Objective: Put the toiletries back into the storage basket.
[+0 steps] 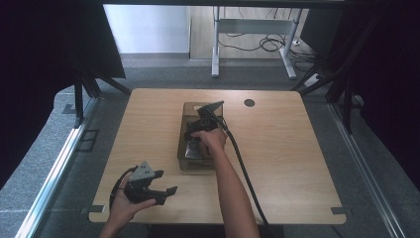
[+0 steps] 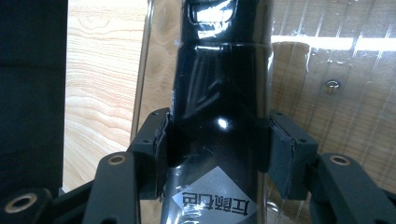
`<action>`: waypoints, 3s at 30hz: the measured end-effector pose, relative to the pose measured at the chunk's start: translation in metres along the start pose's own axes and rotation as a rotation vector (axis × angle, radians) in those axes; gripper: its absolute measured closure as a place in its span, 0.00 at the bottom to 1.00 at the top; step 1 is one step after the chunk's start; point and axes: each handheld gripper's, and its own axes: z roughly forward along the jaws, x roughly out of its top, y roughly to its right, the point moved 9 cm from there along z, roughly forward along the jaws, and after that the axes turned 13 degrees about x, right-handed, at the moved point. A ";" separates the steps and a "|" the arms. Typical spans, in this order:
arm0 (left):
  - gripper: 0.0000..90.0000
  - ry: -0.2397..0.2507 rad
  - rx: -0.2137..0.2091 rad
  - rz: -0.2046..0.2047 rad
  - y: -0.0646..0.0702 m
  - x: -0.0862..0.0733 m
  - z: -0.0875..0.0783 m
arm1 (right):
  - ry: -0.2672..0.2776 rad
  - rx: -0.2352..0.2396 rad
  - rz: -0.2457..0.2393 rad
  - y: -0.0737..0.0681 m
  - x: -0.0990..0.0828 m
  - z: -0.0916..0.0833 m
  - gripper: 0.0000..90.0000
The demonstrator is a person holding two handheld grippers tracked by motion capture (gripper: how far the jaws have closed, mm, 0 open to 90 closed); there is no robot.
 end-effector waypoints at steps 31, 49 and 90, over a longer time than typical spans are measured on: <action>0.25 0.001 0.002 -0.003 -0.001 -0.001 0.001 | -0.005 -0.024 0.034 0.013 0.000 0.022 0.50; 0.25 -0.003 -0.003 0.000 0.001 -0.001 0.003 | 0.005 -0.076 0.002 0.007 0.000 0.003 0.46; 0.25 -0.008 0.037 -0.001 0.002 -0.003 0.002 | 0.152 -0.033 -0.642 0.032 -0.090 -0.147 0.43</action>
